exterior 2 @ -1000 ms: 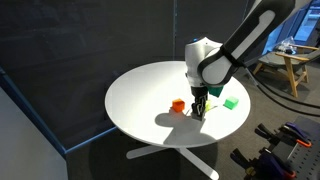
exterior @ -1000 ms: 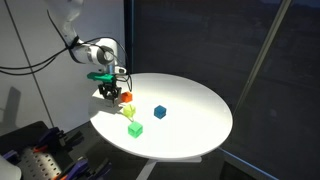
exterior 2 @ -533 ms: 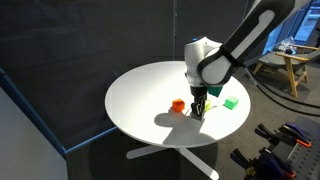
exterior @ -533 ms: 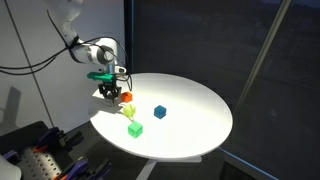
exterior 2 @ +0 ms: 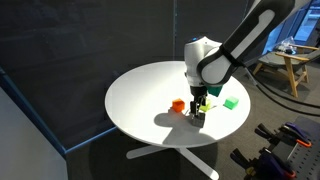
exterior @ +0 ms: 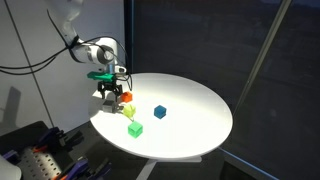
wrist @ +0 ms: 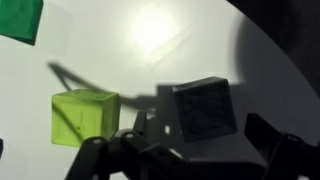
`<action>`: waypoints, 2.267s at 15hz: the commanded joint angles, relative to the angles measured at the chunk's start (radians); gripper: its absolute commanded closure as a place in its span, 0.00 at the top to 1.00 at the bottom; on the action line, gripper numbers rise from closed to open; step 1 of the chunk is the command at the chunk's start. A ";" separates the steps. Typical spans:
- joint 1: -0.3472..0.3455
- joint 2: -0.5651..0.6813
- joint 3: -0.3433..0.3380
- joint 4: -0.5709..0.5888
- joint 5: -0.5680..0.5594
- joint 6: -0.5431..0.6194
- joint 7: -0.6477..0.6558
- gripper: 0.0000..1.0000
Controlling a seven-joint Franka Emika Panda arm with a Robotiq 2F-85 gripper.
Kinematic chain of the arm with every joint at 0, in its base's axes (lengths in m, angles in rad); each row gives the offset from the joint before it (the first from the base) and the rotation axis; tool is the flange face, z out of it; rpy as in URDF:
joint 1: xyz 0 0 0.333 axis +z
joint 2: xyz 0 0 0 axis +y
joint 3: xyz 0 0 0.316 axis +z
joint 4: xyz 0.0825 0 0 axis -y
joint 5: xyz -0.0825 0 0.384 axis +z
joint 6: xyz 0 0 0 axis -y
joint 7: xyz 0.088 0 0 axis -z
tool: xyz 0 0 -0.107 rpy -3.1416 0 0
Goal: Put the gray block on the table
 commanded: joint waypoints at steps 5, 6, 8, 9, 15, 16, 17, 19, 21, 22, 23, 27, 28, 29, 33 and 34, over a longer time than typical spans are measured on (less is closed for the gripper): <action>-0.005 -0.077 0.018 -0.005 0.010 -0.077 -0.024 1.00; -0.003 -0.090 0.020 -0.005 0.014 -0.094 -0.016 1.00; -0.001 -0.115 0.023 -0.007 0.020 -0.125 0.007 1.00; -0.001 -0.129 0.024 -0.009 0.025 -0.139 0.022 1.00; 0.002 -0.218 0.034 -0.022 0.073 -0.234 0.115 1.00; 0.003 -0.235 0.037 -0.028 0.081 -0.243 0.132 1.00; 0.004 -0.250 0.041 -0.032 0.087 -0.250 0.146 1.00; 0.005 -0.283 0.047 -0.044 0.095 -0.257 0.178 1.00; 0.005 -0.317 0.053 -0.059 0.103 -0.246 0.203 1.00; 0.003 -0.336 0.056 -0.068 0.112 -0.238 0.210 1.00; 0.002 -0.352 0.058 -0.076 0.117 -0.231 0.219 1.00; -0.005 -0.409 0.063 -0.098 0.168 -0.220 0.215 1.00; -0.006 -0.419 0.064 -0.102 0.180 -0.220 0.213 1.00; -0.006 -0.425 0.065 -0.100 0.193 -0.230 0.202 1.00; -0.007 -0.403 0.068 -0.080 0.213 -0.238 0.185 1.00; -0.007 -0.405 0.069 -0.081 0.218 -0.239 0.182 1.00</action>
